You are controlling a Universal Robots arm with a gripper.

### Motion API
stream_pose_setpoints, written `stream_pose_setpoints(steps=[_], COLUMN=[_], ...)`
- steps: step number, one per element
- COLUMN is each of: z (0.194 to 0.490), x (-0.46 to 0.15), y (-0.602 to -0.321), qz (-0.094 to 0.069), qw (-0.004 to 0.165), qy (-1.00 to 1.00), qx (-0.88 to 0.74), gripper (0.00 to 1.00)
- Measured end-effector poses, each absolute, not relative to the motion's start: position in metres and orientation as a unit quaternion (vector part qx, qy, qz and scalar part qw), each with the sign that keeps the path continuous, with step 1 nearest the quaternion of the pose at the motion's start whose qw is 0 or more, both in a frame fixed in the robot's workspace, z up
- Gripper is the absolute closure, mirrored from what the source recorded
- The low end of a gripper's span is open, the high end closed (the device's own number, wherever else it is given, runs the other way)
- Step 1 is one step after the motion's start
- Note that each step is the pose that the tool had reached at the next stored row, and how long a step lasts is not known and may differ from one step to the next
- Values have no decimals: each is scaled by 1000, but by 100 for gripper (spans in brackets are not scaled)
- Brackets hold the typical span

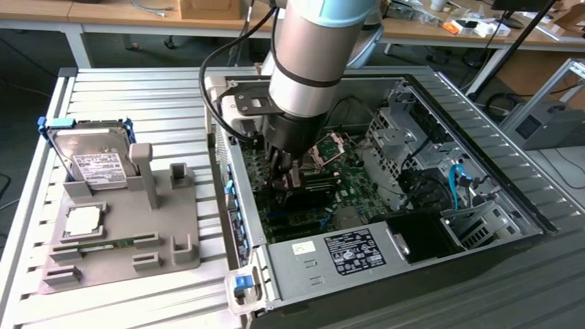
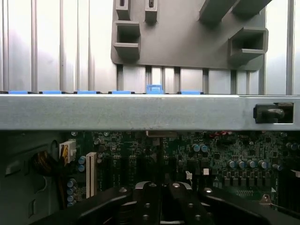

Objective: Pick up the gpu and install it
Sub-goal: 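Press down on the gpu until it lock into place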

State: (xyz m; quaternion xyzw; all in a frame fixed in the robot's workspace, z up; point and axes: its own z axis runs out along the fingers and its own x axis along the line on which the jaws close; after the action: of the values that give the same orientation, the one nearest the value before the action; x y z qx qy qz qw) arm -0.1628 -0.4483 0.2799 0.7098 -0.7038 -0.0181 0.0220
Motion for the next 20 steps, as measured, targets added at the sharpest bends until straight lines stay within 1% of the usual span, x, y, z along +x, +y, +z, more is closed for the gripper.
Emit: stream_pose_setpoints(steps=[7,12,20], z=[281,280,280], x=[-145,-144,-145], y=[-448,-437,-439], qz=[-21,-21,-21], qw=[25,25,25], qy=[-704,-704,-704], qx=[710,710,710], gripper=[89,89,89])
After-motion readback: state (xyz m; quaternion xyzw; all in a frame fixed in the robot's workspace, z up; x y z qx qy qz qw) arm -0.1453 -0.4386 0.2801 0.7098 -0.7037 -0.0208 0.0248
